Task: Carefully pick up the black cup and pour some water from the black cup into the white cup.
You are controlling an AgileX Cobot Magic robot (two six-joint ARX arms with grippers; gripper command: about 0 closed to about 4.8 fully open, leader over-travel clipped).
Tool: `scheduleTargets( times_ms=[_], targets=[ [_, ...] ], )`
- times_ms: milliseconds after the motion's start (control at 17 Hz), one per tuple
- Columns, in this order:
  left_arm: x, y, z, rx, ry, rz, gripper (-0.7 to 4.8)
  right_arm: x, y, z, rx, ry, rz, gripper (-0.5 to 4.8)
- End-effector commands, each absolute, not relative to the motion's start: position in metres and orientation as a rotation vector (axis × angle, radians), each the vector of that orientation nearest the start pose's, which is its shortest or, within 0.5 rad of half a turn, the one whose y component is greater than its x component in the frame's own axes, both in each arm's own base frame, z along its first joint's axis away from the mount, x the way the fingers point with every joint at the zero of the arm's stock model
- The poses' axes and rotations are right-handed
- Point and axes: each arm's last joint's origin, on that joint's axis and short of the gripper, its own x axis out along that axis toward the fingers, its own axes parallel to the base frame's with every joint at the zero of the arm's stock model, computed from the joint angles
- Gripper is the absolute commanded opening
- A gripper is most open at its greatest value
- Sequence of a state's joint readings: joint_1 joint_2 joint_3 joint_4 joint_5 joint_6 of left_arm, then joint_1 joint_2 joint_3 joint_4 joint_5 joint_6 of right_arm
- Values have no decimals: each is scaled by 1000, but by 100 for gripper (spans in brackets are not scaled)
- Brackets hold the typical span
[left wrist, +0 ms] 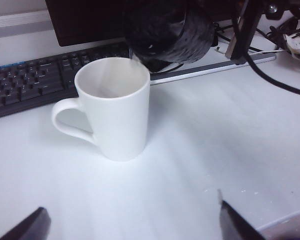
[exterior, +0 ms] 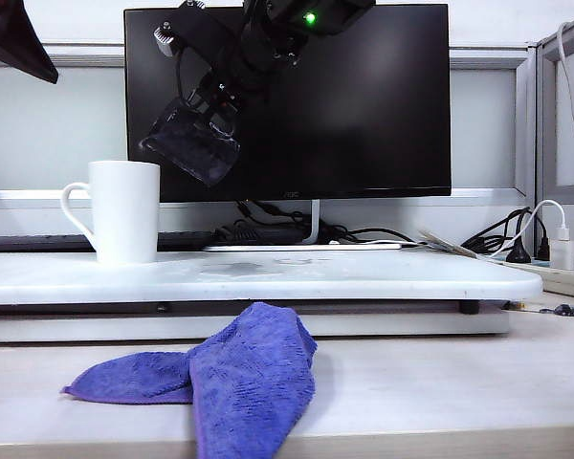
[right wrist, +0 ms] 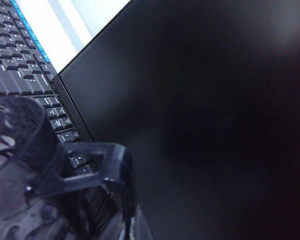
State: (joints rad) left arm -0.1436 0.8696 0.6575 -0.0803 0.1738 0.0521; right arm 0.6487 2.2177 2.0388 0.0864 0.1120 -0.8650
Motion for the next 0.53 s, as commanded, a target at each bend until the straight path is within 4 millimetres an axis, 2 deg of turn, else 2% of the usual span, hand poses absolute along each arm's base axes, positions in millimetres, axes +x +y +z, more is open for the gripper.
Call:
scheduleTargets(
  times_ms=[59, 529],
  targets=[
    [191, -32, 285, 48, 289, -323, 479, 419, 316, 336, -874, -236, 503, -6],
    [190, -32, 284, 48, 297, -323, 479, 419, 316, 339, -908, -277, 486, -6]
  ],
)
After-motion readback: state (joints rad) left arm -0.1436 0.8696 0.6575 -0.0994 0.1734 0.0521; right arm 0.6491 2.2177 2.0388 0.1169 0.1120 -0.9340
